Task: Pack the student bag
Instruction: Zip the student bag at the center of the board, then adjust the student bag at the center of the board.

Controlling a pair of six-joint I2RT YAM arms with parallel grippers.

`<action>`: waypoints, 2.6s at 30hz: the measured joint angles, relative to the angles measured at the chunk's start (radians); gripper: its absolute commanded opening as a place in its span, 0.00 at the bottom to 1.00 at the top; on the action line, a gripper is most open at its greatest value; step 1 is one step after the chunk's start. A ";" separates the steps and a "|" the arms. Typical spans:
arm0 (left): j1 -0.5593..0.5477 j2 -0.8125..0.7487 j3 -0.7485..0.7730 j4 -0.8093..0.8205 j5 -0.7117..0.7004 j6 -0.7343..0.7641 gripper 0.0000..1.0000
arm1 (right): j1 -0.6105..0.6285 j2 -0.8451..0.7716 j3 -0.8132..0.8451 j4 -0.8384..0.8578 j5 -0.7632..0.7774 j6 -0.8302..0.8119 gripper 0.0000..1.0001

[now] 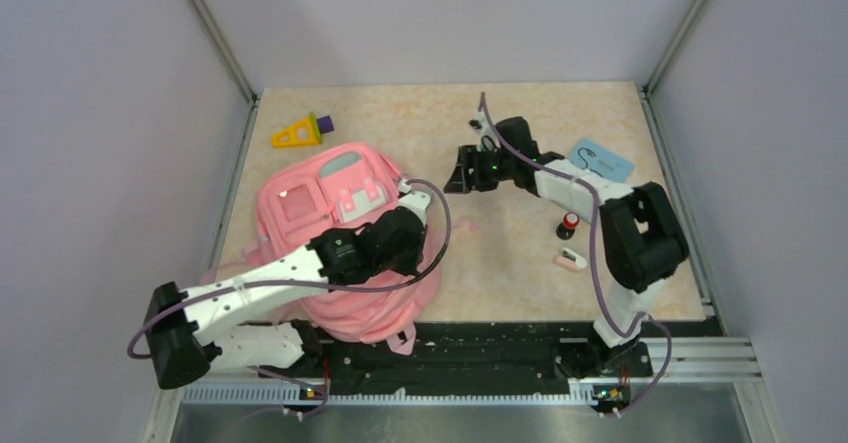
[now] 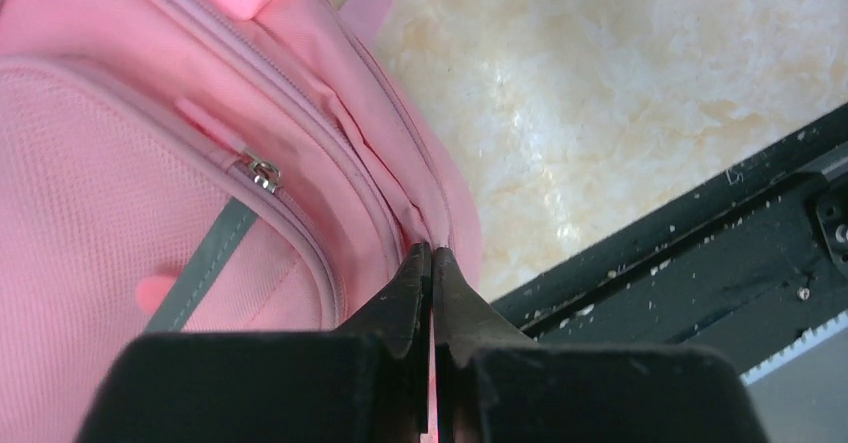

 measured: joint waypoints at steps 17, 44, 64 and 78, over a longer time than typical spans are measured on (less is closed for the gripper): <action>0.166 0.458 0.326 0.328 0.074 0.117 0.76 | -0.110 -0.503 -0.201 -0.111 0.312 -0.110 0.84; 0.478 -0.139 -0.195 -0.043 -0.111 -0.220 0.85 | 0.071 -0.089 -0.204 0.126 0.014 -0.039 0.00; 0.578 0.301 -0.056 0.457 -0.047 0.013 0.82 | 0.281 -0.610 -0.595 0.117 0.187 0.135 0.52; 0.589 0.166 -0.006 0.307 0.097 0.093 0.84 | 0.041 -0.524 -0.408 0.029 0.109 -0.224 0.56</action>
